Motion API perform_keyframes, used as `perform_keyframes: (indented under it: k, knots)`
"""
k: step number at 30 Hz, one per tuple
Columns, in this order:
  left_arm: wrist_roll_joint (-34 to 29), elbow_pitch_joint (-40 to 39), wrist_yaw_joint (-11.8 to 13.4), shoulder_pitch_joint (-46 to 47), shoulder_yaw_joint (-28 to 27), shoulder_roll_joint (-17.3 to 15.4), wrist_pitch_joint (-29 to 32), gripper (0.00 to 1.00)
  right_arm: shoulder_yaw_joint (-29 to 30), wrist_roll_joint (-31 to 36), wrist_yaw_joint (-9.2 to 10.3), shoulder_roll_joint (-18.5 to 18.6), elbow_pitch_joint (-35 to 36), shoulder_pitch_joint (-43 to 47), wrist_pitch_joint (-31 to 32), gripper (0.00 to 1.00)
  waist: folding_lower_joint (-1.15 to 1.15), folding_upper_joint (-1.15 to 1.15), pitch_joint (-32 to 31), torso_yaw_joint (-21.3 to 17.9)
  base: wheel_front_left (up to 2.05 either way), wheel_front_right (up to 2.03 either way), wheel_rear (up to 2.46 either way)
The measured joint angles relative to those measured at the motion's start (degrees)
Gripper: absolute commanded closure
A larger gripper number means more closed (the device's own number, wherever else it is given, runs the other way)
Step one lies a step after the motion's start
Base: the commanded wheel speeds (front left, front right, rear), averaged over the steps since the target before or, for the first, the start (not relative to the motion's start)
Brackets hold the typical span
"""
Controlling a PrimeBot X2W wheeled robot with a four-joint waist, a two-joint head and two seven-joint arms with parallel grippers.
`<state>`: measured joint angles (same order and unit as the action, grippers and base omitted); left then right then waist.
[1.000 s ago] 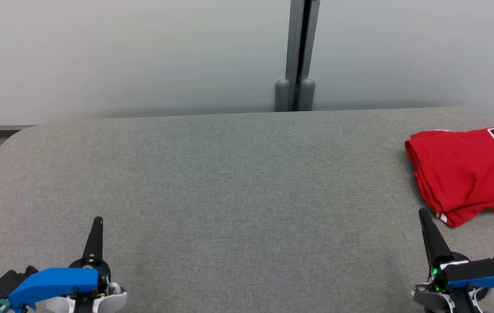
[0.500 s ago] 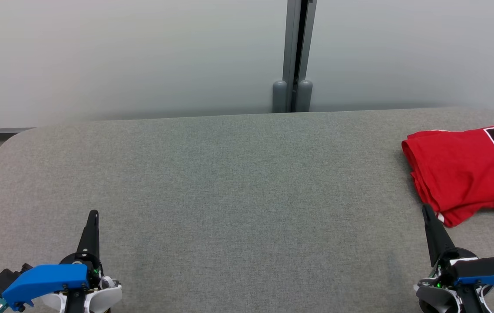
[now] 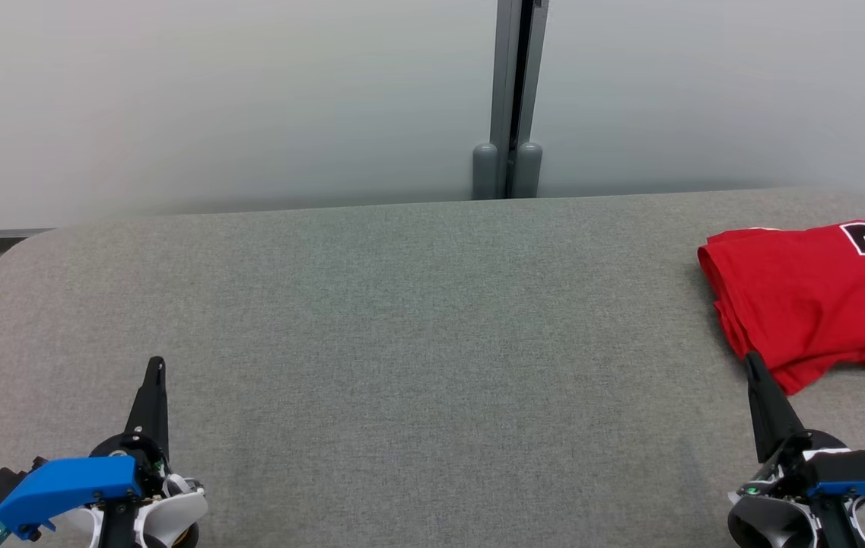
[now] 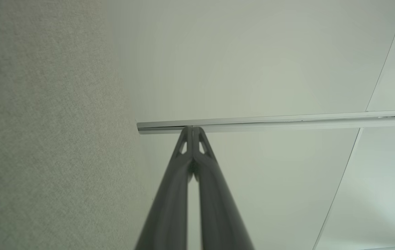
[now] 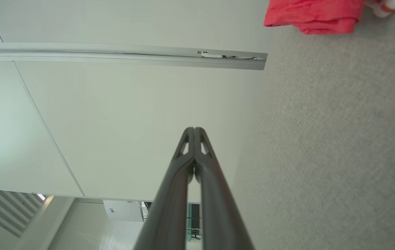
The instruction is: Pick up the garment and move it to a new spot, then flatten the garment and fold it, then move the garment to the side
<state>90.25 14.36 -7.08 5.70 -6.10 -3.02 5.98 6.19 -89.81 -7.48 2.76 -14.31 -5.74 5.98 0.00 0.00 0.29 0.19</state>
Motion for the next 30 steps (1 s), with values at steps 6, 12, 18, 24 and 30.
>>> perform_keyframes:
  k: [6, 12, 18, 24, 30]
  knots:
    - [1.8, -0.2, -0.1, 0.2, -0.5, 0.1, 0.5, 1.00, 0.3, -2.2, 0.00, 0.0, 0.2, 0.0, 0.5, 1.00, 0.00, 0.00, -0.1, -0.2, 0.00, 0.00, 0.00]
    - [2.1, -0.2, -0.4, 0.3, -0.5, 0.1, 0.6, 1.00, 0.4, -2.5, 0.00, 0.0, 0.2, 0.0, 0.5, 1.00, 0.00, 0.00, -0.1, -0.2, 0.00, 0.00, 0.00]
    - [2.1, -0.2, -0.4, 0.3, -0.5, 0.1, 0.6, 1.00, 0.4, -2.5, 0.00, 0.0, 0.2, 0.0, 0.5, 1.00, 0.00, 0.00, -0.1, -0.2, 0.00, 0.00, 0.00]
    - [2.1, -0.2, -0.4, 0.3, -0.5, 0.1, 0.6, 1.00, 0.4, -2.5, 0.00, 0.0, 0.2, 0.0, 0.5, 1.00, 0.00, 0.00, -0.1, -0.2, 0.00, 0.00, 0.00]
    - [2.1, -0.2, -0.4, 0.3, -0.5, 0.1, 0.5, 1.00, 0.4, -2.5, 0.00, 0.0, 0.2, 0.0, 0.5, 1.00, 0.00, 0.00, -0.1, -0.2, 0.00, 0.00, 0.00]
